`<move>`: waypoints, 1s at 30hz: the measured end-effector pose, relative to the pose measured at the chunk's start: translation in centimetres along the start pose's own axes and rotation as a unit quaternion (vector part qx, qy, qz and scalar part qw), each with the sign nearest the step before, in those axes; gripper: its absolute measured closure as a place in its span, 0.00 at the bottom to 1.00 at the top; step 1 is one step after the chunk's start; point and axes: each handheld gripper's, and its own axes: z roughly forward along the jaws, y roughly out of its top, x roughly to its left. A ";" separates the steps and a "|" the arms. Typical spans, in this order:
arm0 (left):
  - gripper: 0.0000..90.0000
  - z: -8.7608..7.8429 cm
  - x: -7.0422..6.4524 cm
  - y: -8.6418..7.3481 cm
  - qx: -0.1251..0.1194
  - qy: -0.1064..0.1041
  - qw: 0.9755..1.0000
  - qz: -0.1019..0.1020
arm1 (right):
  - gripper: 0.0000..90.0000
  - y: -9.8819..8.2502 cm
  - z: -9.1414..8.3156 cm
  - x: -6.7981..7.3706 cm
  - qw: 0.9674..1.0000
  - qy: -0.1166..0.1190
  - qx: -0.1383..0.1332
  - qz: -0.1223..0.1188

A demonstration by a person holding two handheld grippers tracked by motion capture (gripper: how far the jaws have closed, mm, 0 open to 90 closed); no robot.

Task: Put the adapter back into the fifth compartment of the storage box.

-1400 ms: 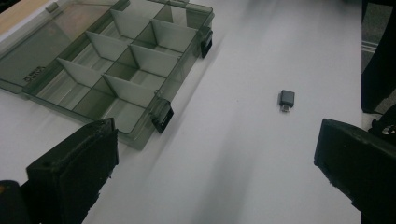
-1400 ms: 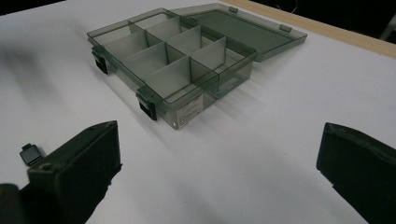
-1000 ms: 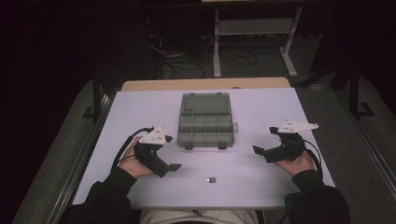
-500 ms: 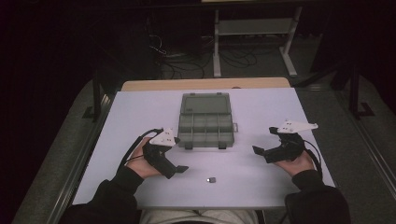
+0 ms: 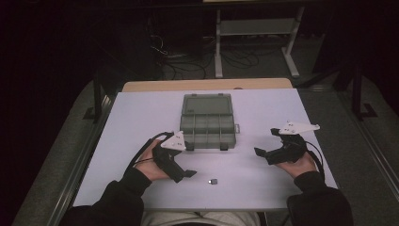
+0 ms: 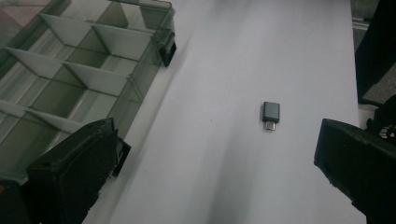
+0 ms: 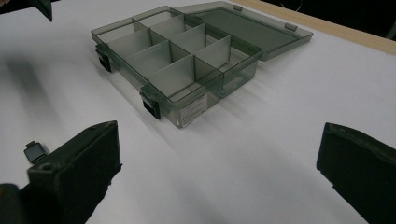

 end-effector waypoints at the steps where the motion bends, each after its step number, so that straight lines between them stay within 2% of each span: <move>1: 0.00 0.3 -0.1 0.2 0.006 -0.003 1.000 0.004 | 0.00 0.0 0.0 0.0 1.000 0.000 0.000 0.000; 13: 0.00 2.0 -0.7 0.8 0.024 -0.017 0.999 0.019 | 0.00 0.0 0.1 0.0 1.000 0.002 0.003 0.000; 30: 0.00 4.6 -2.0 1.4 0.055 -0.038 0.997 0.043 | 0.00 0.0 0.1 0.0 1.000 0.004 0.003 0.000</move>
